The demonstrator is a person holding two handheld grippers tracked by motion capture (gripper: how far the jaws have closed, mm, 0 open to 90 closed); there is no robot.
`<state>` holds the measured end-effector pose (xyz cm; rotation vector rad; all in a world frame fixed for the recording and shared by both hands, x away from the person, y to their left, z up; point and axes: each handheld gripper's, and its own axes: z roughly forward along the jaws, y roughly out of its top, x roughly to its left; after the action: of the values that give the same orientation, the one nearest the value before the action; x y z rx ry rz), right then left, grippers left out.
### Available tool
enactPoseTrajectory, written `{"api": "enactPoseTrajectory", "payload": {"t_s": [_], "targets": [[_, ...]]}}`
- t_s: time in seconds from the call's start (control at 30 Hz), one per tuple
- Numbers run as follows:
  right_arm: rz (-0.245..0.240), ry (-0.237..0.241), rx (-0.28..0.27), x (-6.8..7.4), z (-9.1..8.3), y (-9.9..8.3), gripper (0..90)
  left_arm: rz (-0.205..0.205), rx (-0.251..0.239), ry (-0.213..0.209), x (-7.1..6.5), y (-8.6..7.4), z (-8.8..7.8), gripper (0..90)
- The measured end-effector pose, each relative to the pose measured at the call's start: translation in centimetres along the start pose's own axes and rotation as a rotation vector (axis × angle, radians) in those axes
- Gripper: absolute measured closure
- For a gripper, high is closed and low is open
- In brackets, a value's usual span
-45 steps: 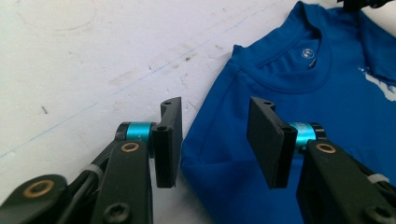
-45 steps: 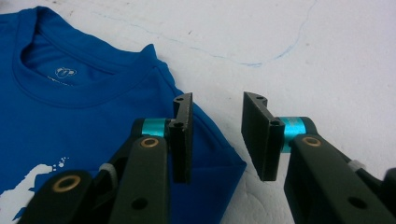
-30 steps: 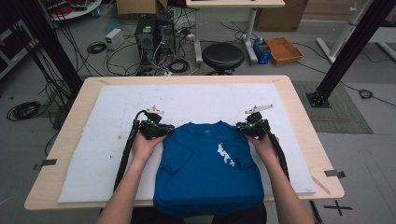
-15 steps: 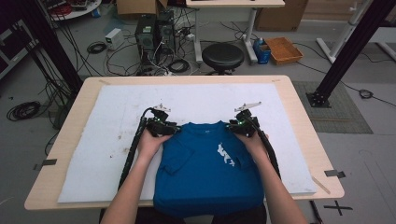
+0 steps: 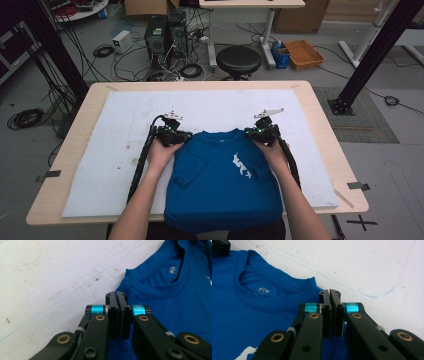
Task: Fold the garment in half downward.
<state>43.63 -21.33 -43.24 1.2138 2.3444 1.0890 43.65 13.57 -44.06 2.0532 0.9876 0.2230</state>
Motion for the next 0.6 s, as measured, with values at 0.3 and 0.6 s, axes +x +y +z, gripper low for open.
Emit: {"api": "enactPoseTrajectory", "payload": {"t_s": [0.3, 0.6], "targets": [[0.014, 0.02, -0.043, -0.3, -1.2, 0.1, 88.9, -0.002, -0.075, -0.025, -0.1, 0.5, -1.4, 88.4], [0.023, 0.044, -0.107, 0.3, -3.4, 0.2, 88.9, 0.021, -0.147, -0.061, -1.1, 0.9, -3.6, 88.4]]}}
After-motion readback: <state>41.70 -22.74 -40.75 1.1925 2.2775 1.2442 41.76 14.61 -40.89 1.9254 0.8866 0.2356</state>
